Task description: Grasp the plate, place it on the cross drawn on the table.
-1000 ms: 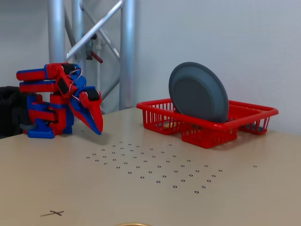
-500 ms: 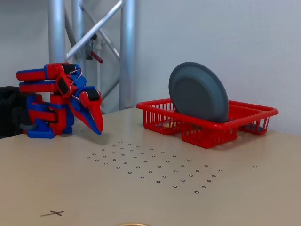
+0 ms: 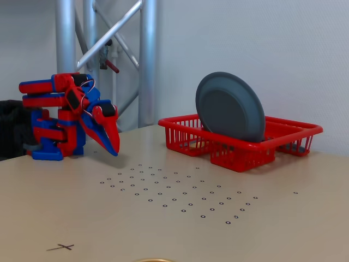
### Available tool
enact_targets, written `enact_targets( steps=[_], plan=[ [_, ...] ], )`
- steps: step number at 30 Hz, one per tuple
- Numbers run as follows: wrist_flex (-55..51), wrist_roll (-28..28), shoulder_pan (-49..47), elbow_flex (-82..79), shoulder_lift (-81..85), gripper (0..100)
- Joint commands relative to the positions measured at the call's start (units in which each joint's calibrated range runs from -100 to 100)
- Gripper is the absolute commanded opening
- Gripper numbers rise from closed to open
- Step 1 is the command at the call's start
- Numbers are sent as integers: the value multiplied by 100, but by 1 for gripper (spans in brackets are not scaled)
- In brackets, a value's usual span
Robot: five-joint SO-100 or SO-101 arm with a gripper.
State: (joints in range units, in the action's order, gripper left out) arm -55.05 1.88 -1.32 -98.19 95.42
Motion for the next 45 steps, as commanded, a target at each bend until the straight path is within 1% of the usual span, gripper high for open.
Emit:
enact_targets(
  steps=[1, 18, 20, 22, 26, 30, 32, 34, 36, 39, 40, 42, 45],
  plan=[
    [141, 29, -47, -99, 35, 0],
    [141, 24, -47, -99, 35, 0],
    [253, 122, -83, -136, 35, 2],
    [326, 274, -205, -163, 35, 7],
    [326, 352, -270, -172, 43, 10],
    [318, 596, -521, -154, -16, 11],
    [390, 918, -528, -72, -261, 15],
    [825, 1289, -514, 282, -1047, 15],
    [1163, 1578, -543, 889, -1943, 15],
    [1428, 2007, -615, 1904, -2797, 15],
    [1452, 2188, -643, 2231, -3067, 18],
    [1493, 2422, -701, 2965, -3566, 20],
    [1549, 2628, -823, 4107, -4217, 23]
  ],
)
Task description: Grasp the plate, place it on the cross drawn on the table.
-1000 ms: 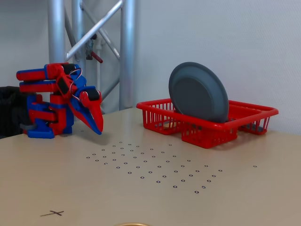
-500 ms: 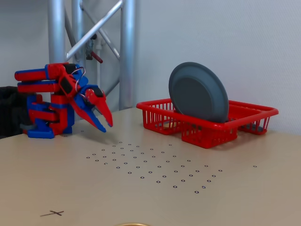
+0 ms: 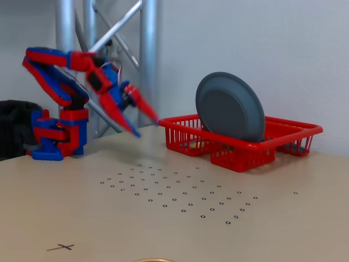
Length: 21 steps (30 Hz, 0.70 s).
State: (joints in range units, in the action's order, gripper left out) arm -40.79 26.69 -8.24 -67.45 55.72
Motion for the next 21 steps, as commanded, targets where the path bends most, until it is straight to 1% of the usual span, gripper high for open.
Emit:
enact_targets(
  steps=[1, 5, 9, 12, 17, 21],
  plan=[
    [123, 186, -196, 1405, -399, 24],
    [107, 557, -397, 2493, -627, 26],
    [139, 850, -720, 2955, -263, 26],
    [50, 874, -1014, 3372, -204, 27],
    [50, 1065, -1545, 3599, -221, 27],
    [-54, 1133, -1667, 3608, -128, 27]
  ],
)
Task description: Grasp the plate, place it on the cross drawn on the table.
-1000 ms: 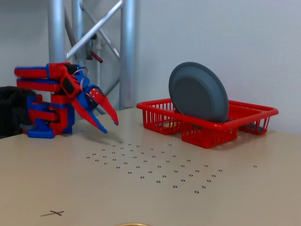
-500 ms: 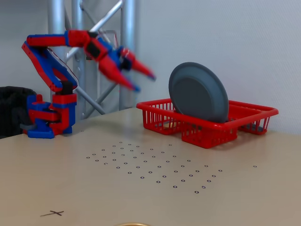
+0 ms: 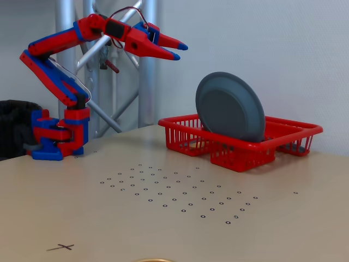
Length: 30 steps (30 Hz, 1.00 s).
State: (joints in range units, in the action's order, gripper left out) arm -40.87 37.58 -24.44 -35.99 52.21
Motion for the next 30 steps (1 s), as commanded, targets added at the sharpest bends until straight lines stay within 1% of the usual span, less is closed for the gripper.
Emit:
enact_targets(
  steps=[1, 3, 8, 13, 17, 25, 30],
  plan=[
    [-119, 49, -47, 453, 232, 27],
    [-312, 63, -11, 543, 164, 28],
    [-819, 0, -25, 1178, -462, 27],
    [-819, -73, -97, 1695, -1163, 26],
    [-787, -44, -119, 1903, -1713, 26],
    [-787, -39, -219, 2828, -3014, 26],
    [-642, 5, -305, 2864, -3336, 26]
  ],
)
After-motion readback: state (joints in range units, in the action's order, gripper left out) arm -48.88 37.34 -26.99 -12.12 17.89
